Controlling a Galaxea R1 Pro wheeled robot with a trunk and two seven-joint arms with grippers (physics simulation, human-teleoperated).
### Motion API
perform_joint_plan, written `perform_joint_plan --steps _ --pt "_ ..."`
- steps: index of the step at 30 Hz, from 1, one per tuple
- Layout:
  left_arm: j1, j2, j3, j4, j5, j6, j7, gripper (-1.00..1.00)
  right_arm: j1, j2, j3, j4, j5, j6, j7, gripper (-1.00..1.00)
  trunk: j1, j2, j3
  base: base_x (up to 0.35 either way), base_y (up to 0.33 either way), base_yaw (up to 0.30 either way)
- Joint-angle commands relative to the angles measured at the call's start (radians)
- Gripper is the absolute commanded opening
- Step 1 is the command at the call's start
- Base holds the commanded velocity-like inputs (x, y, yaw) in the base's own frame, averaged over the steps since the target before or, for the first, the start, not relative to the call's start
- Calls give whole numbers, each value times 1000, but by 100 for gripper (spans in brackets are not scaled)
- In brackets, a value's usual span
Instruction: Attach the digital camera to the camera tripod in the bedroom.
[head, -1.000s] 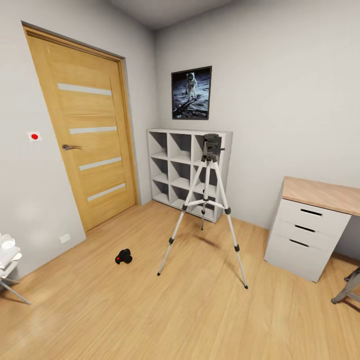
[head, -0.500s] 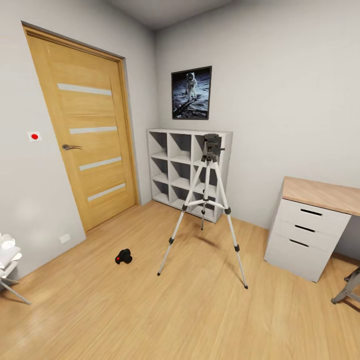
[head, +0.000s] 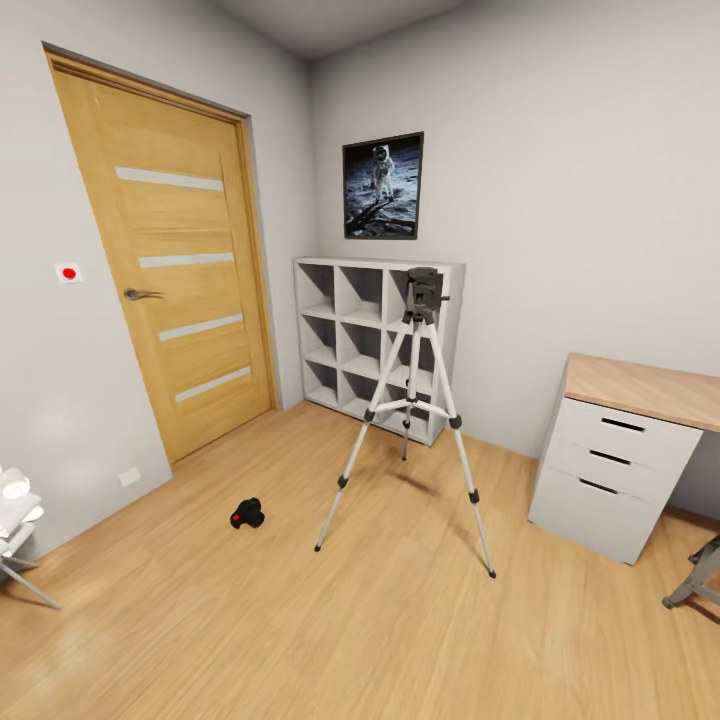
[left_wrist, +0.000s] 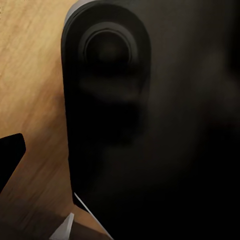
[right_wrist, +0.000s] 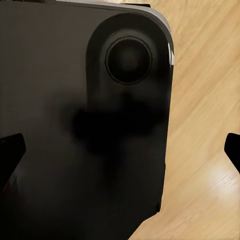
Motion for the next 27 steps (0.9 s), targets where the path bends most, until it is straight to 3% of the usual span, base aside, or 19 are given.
perform_joint_plan --steps 1,3,6,9,16,27 --pt "0 0 2 -1 8 0 0 100 0 0 1 0 1 -4 0 100 0 0 -1 119 0 0" --pt "0 0 5 -1 24 0 1 100 0 0 1 0 1 -4 1 100 0 0 -1 175 0 0" --pt "0 1 10 -1 75 1 3 100 0 0 -1 0 0 -4 -1 100 0 0 -1 270 0 0" --pt "0 2 11 -1 92 1 3 100 0 0 -1 0 0 -5 -2 100 0 0 -1 299 0 0" --pt "0 2 15 -1 115 1 4 100 0 -1 -1 1 0 -5 0 100 0 0 -1 314 0 0" --pt "0 3 15 -1 118 0 5 100 0 0 -1 0 0 -5 1 100 0 0 -1 321 0 0"
